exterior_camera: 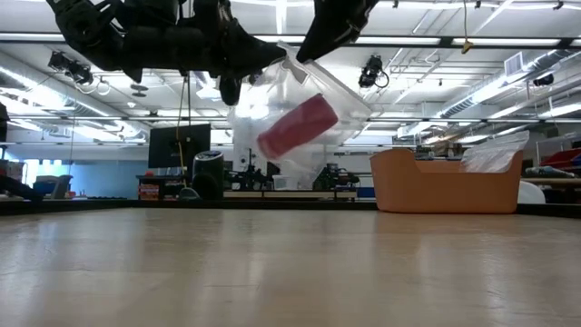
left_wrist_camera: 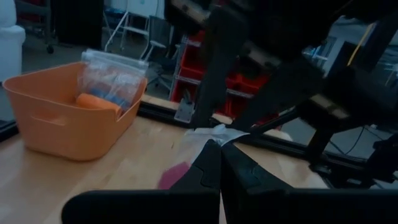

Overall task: Roll bandage
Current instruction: Close the transparent zip bag

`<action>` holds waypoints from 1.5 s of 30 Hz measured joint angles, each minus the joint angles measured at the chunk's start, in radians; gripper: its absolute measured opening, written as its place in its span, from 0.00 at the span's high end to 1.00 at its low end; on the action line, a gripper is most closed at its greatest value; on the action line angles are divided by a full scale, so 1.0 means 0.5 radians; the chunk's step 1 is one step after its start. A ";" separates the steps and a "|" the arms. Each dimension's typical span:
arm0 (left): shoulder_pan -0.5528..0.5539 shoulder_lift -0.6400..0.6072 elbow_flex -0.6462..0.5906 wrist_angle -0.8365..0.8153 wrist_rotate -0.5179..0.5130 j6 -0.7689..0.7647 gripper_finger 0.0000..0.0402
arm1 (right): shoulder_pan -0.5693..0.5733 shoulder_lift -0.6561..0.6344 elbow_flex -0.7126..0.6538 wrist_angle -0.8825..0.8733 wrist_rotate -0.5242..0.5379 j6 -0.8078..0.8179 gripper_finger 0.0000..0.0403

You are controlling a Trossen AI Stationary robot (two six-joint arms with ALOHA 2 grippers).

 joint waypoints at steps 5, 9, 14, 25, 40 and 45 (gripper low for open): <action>0.000 0.001 0.000 0.022 0.016 -0.001 1.00 | -0.002 0.000 0.000 0.017 -0.020 -0.011 0.80; 0.000 0.001 0.000 0.031 0.019 -0.001 1.00 | -0.003 0.000 0.000 0.014 -0.023 -0.042 0.91; 0.000 0.001 0.000 0.042 0.035 -0.002 1.00 | -0.002 0.000 0.000 0.013 -0.023 -0.049 0.95; 0.001 0.002 0.001 0.072 0.035 0.008 1.00 | -0.002 0.000 0.001 -0.223 -0.023 -0.008 0.96; 0.000 0.001 0.048 -0.346 -0.022 0.205 0.82 | 0.010 0.002 -0.002 -0.292 -0.047 0.050 0.96; 0.001 0.001 0.133 -0.377 -0.083 0.404 0.65 | 0.020 0.002 -0.001 -0.290 -0.084 0.047 0.96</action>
